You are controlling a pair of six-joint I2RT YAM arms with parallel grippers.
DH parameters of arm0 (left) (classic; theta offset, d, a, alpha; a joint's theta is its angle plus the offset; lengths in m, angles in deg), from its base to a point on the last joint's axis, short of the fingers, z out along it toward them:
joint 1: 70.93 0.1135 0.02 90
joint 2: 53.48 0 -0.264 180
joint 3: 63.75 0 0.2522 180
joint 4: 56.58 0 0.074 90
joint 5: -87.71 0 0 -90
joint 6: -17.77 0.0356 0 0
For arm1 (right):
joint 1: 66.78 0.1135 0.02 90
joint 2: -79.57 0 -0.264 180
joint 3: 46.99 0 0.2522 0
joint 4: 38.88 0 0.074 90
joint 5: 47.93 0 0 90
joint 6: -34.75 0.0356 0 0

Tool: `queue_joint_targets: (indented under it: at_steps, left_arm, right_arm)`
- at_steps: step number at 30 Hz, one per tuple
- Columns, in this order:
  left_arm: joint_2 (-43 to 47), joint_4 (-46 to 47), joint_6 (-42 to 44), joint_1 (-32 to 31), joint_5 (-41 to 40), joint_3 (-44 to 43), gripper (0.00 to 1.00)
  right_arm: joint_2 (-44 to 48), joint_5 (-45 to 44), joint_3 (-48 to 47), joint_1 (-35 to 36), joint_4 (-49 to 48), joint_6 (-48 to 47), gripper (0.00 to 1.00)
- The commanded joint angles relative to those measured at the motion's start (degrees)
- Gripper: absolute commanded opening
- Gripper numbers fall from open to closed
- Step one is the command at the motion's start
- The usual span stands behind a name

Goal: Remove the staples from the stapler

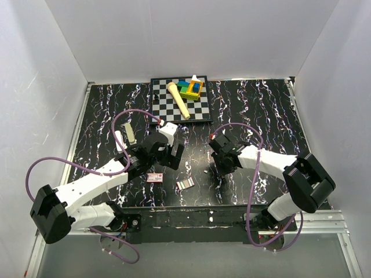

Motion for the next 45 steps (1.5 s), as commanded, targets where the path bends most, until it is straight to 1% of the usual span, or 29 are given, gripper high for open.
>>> queue_joint_targets:
  at_steps: [1, 4, 6, 16, 22, 27, 36, 45]
  left_arm:
    - [0.7, -0.3, 0.1, 0.2, -0.8, -1.9, 0.98]
    - [0.6, -0.2, 0.2, 0.2, -0.6, -2.0, 0.98]
    - [0.7, -0.3, 0.2, 0.2, -0.6, -1.9, 0.98]
    - [0.9, -0.4, 0.2, 0.2, -0.5, -2.1, 0.98]
    - [2.3, -0.4, 0.1, 0.2, -1.1, -2.0, 0.98]
    - [4.2, -0.5, 0.0, 0.2, -2.4, -1.6, 0.98]
    - [9.3, -0.4, -0.7, 0.2, -4.7, -0.5, 0.98]
    - [12.2, -0.6, -1.0, 0.2, -7.0, 0.0, 0.98]
  right_arm:
    - [-1.9, 0.2, -0.6, 1.2, -0.3, 1.5, 0.26]
    - [-1.5, -0.5, -1.1, 1.7, 0.6, 1.5, 0.21]
    - [-1.3, -0.9, -1.5, 1.8, 1.3, 1.5, 0.17]
    - [3.2, -2.4, -5.0, 3.7, 5.7, 2.3, 0.15]
    - [6.8, -1.7, -8.6, 7.2, 7.8, 4.5, 0.15]
    - [7.0, -1.9, -11.5, 11.3, 7.7, 7.4, 0.15]
    - [0.8, -2.5, -17.7, 18.4, 4.8, 12.4, 0.15]
    - [-7.0, -1.8, -21.6, 21.5, 1.7, 15.5, 0.15]
